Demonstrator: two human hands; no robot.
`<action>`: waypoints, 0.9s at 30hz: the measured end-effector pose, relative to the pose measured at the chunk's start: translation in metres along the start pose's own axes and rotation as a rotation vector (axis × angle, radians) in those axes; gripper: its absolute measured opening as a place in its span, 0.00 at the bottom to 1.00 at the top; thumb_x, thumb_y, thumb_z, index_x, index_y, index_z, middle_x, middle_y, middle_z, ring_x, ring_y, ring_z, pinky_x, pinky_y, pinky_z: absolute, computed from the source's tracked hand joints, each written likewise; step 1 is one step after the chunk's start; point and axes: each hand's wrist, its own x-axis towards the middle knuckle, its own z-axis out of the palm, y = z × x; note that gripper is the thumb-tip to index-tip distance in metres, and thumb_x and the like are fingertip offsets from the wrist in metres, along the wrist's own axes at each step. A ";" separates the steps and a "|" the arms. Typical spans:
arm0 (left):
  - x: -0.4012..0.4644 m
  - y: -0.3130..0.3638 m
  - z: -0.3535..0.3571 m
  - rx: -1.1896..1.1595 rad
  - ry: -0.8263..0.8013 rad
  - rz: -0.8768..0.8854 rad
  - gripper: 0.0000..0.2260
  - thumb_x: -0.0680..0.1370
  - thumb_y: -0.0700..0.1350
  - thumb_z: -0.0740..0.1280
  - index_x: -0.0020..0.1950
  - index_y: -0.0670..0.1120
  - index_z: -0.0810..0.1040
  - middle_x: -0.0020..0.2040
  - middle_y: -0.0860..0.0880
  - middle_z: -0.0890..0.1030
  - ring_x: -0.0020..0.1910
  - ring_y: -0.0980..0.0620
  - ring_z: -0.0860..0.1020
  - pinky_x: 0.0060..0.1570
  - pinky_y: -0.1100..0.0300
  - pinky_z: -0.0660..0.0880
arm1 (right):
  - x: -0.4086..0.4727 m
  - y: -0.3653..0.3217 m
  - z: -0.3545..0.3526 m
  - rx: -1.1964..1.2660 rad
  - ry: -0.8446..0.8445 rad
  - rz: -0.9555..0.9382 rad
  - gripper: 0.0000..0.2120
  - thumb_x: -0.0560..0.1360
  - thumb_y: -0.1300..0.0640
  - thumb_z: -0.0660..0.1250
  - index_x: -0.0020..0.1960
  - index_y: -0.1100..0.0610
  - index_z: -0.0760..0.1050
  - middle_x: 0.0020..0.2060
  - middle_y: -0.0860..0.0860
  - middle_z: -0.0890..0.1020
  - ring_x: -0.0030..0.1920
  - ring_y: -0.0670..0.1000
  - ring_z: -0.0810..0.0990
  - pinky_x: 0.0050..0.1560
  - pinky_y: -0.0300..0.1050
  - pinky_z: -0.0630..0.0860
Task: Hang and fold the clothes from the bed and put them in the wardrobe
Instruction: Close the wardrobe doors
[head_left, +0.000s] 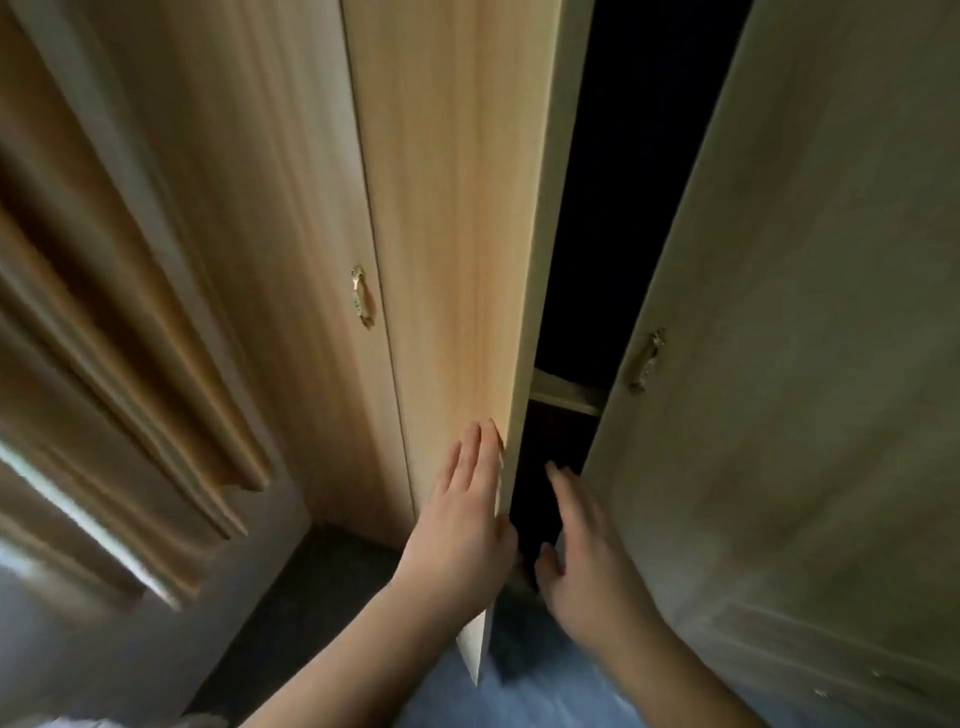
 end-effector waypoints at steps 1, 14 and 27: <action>0.011 0.011 0.009 0.007 -0.007 0.015 0.40 0.82 0.47 0.60 0.74 0.59 0.27 0.76 0.61 0.30 0.75 0.58 0.29 0.77 0.55 0.40 | 0.001 0.012 -0.011 -0.001 0.008 0.008 0.38 0.79 0.57 0.64 0.81 0.44 0.47 0.80 0.45 0.55 0.80 0.48 0.52 0.77 0.52 0.61; 0.117 0.036 0.084 0.363 -0.138 0.128 0.38 0.80 0.46 0.57 0.78 0.60 0.31 0.77 0.55 0.29 0.75 0.47 0.25 0.78 0.48 0.40 | 0.086 0.088 -0.078 -0.088 0.134 0.063 0.37 0.79 0.55 0.63 0.81 0.45 0.47 0.81 0.48 0.52 0.80 0.51 0.54 0.76 0.51 0.63; 0.198 0.032 0.102 0.307 -0.211 0.226 0.39 0.80 0.48 0.55 0.76 0.57 0.25 0.77 0.56 0.26 0.78 0.47 0.32 0.77 0.45 0.54 | 0.156 0.102 -0.069 -0.169 0.189 0.249 0.39 0.78 0.57 0.63 0.82 0.50 0.44 0.82 0.50 0.49 0.80 0.51 0.51 0.78 0.50 0.59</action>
